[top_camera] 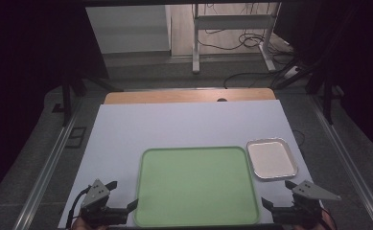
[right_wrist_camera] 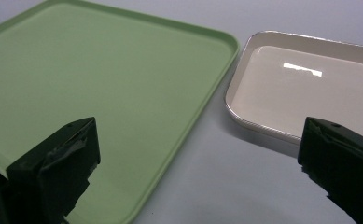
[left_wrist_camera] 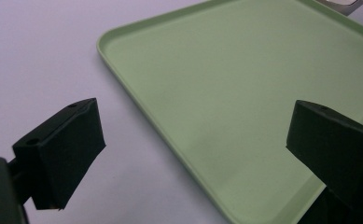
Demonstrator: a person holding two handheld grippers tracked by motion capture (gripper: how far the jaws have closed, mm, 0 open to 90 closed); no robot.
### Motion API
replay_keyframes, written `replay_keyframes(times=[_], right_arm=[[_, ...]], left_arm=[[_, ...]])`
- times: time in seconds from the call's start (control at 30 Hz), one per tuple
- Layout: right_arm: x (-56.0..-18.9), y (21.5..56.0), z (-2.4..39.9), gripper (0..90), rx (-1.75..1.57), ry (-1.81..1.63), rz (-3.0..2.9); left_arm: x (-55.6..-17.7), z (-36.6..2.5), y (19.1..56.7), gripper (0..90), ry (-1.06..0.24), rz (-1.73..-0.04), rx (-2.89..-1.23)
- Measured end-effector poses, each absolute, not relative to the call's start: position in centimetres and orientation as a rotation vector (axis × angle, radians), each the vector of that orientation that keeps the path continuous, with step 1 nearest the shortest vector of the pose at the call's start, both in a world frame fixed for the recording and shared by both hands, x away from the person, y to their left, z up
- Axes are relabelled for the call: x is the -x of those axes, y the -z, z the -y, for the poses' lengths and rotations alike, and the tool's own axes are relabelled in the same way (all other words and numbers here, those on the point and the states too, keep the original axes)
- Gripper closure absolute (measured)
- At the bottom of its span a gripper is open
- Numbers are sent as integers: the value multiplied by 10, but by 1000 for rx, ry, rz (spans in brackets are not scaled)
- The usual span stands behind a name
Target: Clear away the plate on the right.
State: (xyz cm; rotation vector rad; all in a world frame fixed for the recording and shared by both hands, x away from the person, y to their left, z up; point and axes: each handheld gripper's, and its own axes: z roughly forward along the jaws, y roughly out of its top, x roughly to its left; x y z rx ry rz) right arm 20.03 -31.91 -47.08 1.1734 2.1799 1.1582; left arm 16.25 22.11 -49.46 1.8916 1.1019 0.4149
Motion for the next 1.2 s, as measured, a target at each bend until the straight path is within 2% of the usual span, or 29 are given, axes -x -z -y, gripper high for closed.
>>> replay_keyframes(times=[1.2], right_arm=[[-212,477,317,0,-1165,-1123,-2267]], left_arm=[[-165,-226,495,24,-365,-1105,-1862]])
